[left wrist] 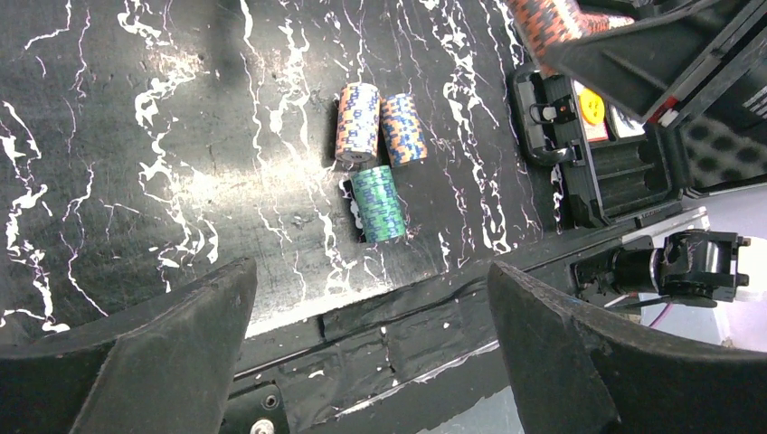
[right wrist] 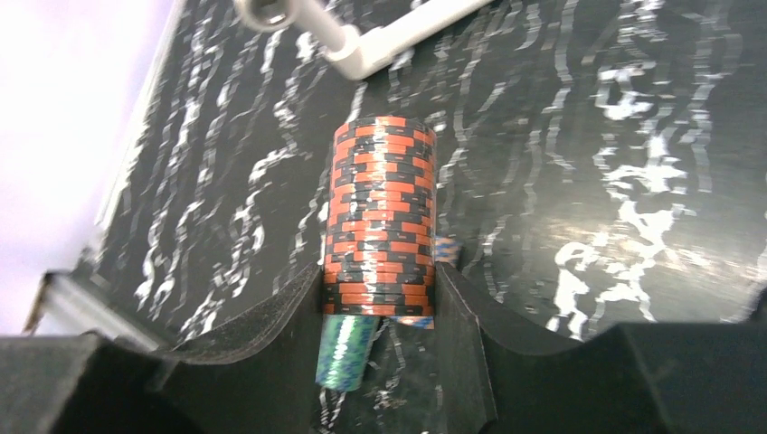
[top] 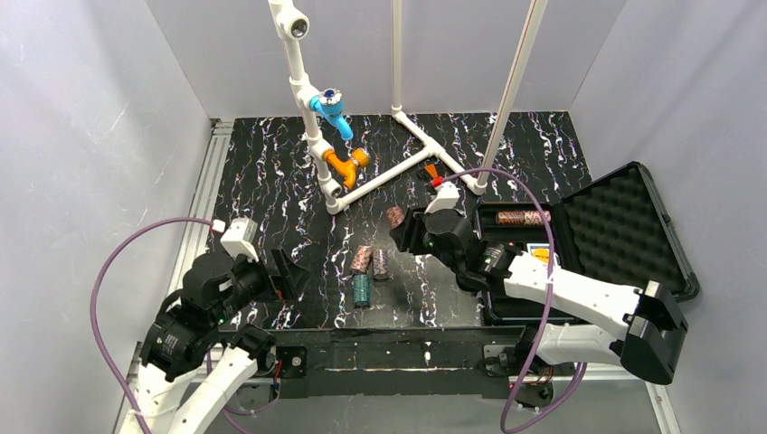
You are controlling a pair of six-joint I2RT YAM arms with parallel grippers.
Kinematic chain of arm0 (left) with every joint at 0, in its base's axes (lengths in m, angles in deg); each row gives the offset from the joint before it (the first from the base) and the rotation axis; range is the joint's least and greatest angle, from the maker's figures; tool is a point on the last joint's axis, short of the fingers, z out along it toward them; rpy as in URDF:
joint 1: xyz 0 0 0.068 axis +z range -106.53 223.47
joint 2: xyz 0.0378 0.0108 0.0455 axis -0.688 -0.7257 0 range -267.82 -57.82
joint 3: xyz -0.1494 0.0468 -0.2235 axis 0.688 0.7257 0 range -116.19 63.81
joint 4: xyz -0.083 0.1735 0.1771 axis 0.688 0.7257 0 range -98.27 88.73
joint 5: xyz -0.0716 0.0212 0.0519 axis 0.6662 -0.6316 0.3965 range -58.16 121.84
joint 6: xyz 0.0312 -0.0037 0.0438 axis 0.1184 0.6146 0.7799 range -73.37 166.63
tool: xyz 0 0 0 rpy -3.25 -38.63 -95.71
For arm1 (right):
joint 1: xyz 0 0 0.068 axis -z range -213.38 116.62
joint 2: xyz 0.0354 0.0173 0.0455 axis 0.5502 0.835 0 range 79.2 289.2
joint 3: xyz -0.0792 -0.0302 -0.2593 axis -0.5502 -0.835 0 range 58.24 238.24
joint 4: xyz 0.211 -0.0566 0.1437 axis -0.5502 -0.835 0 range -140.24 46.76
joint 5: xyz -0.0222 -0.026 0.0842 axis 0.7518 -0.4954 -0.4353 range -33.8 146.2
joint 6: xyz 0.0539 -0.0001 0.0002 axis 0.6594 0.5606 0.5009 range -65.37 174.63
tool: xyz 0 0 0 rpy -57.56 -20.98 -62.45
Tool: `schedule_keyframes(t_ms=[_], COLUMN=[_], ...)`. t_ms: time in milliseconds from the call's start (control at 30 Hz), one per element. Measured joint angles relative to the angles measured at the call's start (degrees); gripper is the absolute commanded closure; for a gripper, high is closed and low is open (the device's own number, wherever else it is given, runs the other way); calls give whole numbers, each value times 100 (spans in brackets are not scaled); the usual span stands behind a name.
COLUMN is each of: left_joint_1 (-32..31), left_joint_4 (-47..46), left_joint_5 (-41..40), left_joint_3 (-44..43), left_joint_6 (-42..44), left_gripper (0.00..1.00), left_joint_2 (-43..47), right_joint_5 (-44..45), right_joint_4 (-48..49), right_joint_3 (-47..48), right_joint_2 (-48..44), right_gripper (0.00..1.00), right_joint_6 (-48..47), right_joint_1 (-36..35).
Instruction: Pack up texas hold em set
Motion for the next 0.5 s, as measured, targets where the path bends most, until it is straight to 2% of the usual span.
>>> schedule_keyframes(t_ms=[200,500], left_joint_1=[0,0], left_joint_4=[15,-31], left_joint_5=[0,2], left_joint_3=[275,302], left_joint_6=[-15,-13], left_gripper=[2,2], left_joint_2=[260,260], right_joint_5=[953,1561], right_joint_4=[-516,-702], right_joint_3=[0,-52], right_joint_2=[-186,-282], right_gripper=[99,99], right_joint_6=[105,111], right_joint_1=[7,87])
